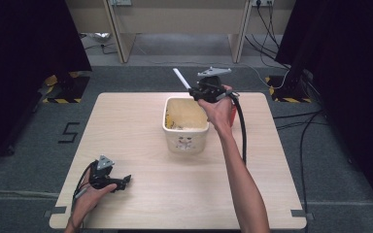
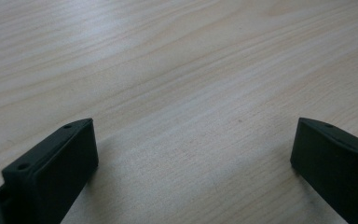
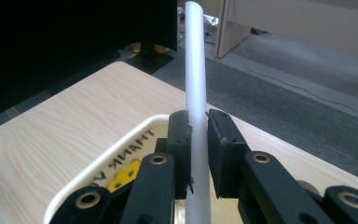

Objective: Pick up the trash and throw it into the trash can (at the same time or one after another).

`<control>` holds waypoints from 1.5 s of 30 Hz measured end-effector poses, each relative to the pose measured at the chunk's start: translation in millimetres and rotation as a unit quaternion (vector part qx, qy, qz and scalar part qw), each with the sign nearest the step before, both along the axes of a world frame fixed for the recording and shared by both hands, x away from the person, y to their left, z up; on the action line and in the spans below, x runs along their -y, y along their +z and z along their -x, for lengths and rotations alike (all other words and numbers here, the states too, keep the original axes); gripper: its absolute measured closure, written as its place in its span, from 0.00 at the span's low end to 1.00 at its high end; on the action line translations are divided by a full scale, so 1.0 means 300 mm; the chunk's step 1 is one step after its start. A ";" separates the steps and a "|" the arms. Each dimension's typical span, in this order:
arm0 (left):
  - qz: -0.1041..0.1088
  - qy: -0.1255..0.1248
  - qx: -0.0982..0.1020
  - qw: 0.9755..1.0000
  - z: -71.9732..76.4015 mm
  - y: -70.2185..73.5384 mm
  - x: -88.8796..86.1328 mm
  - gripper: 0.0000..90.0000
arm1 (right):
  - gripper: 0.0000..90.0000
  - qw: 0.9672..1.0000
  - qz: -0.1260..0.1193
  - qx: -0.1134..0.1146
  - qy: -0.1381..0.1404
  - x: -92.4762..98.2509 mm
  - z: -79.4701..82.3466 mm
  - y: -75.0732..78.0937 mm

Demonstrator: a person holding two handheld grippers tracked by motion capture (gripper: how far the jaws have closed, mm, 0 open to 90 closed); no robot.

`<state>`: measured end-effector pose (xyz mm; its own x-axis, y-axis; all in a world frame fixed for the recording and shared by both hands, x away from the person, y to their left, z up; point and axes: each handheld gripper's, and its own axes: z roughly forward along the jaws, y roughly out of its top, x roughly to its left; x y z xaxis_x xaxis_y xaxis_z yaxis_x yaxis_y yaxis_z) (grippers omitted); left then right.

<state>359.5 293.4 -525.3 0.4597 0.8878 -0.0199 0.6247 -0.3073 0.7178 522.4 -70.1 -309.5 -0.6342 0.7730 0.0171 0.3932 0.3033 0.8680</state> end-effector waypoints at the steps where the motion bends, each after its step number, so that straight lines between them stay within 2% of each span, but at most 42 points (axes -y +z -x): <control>1: 0.000 0.000 0.000 1.000 0.000 0.000 0.000 0.00 | 0.88 1.000 -0.001 -0.002 0.001 -0.013 -0.004 0.000; 13: -0.001 -0.001 0.000 1.000 0.000 0.000 -0.001 0.00 | 0.88 1.000 0.005 -0.020 0.015 -0.124 -0.061 -0.043; 22: 0.001 0.000 0.000 1.000 0.000 0.000 0.000 0.00 | 0.88 0.999 0.012 -0.032 0.019 -0.175 -0.095 -0.093; 32: -0.001 -0.001 0.000 1.000 0.000 0.000 -0.001 0.00 | 0.88 0.998 0.036 -0.050 0.018 -0.201 -0.120 -0.148; 45: -0.001 -0.001 -0.001 1.000 0.000 0.000 -0.001 0.00 | 0.88 0.997 0.042 -0.061 0.023 -0.211 -0.123 -0.178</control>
<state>359.5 293.6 -525.2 0.4614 0.8870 -0.0189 0.6250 -0.3099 0.7165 559.4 -6.7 -362.8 -0.6659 0.7454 0.0322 0.4778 0.3930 0.7857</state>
